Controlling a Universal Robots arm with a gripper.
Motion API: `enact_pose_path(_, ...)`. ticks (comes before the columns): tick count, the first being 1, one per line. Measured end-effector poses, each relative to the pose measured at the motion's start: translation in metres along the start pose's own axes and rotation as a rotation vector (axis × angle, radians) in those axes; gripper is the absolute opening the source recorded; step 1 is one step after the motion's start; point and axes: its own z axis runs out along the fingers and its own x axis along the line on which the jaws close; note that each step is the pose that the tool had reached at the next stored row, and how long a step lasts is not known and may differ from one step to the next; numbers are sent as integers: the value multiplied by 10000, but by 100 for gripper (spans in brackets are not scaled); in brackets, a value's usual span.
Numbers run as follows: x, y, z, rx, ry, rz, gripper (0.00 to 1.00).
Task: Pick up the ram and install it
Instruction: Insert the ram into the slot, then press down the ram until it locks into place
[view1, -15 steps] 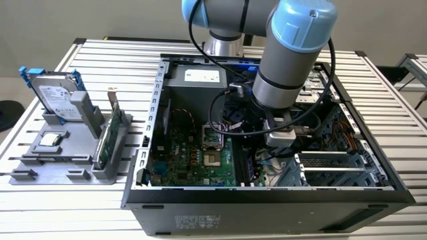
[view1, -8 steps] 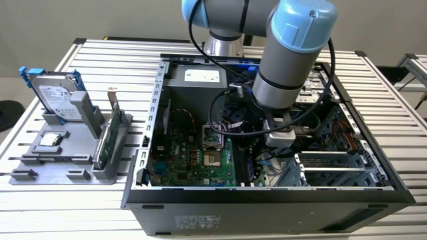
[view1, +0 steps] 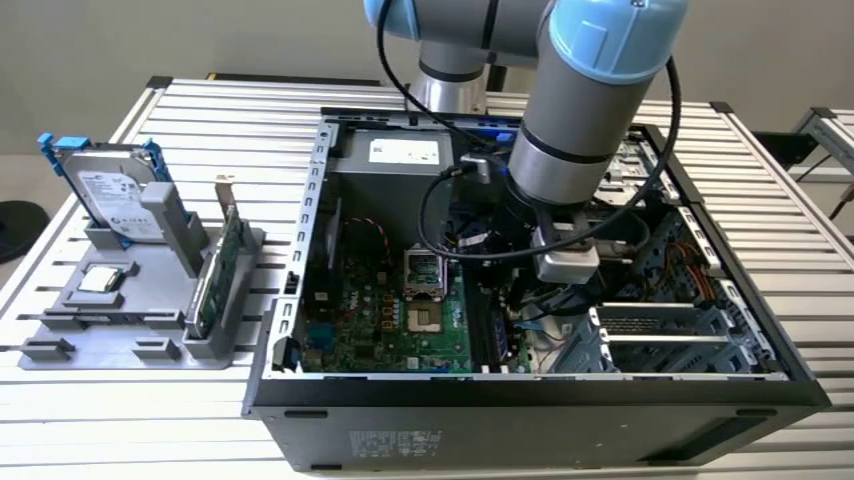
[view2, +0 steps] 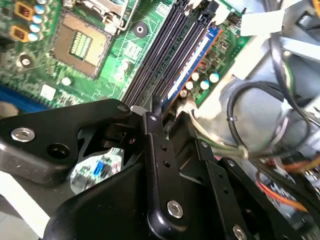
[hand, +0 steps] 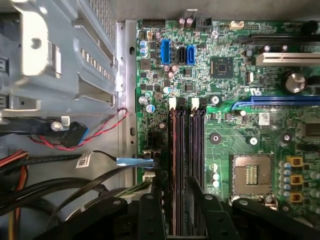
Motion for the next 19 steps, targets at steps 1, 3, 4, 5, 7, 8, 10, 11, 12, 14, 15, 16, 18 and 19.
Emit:
enact_pose_path(1,-2,2,-45,0,0,1,100)
enact_pose_path(3,-5,7,-137,0,0,1,100)
enact_pose_path(4,-6,9,-169,0,0,1,100)
enact_pose_path(5,-6,9,-170,1,1,1,100)
enact_pose_path(7,-6,8,-170,3,1,1,100)
enact_pose_path(8,-6,9,-171,2,1,1,0)
enact_pose_path(10,-6,9,-172,1,1,1,0)
enact_pose_path(11,-6,9,-173,0,1,0,0)
enact_pose_path(12,-6,9,-172,2,1,0,0)
enact_pose_path(14,-6,9,-176,1,0,1,0)
enact_pose_path(15,-7,9,-179,1,0,1,0)
enact_pose_path(16,-7,9,-179,0,0,1,0)
enact_pose_path(18,-6,9,-180,0,0,0,0)
enact_pose_path(19,-7,9,-180,0,1,1,0)
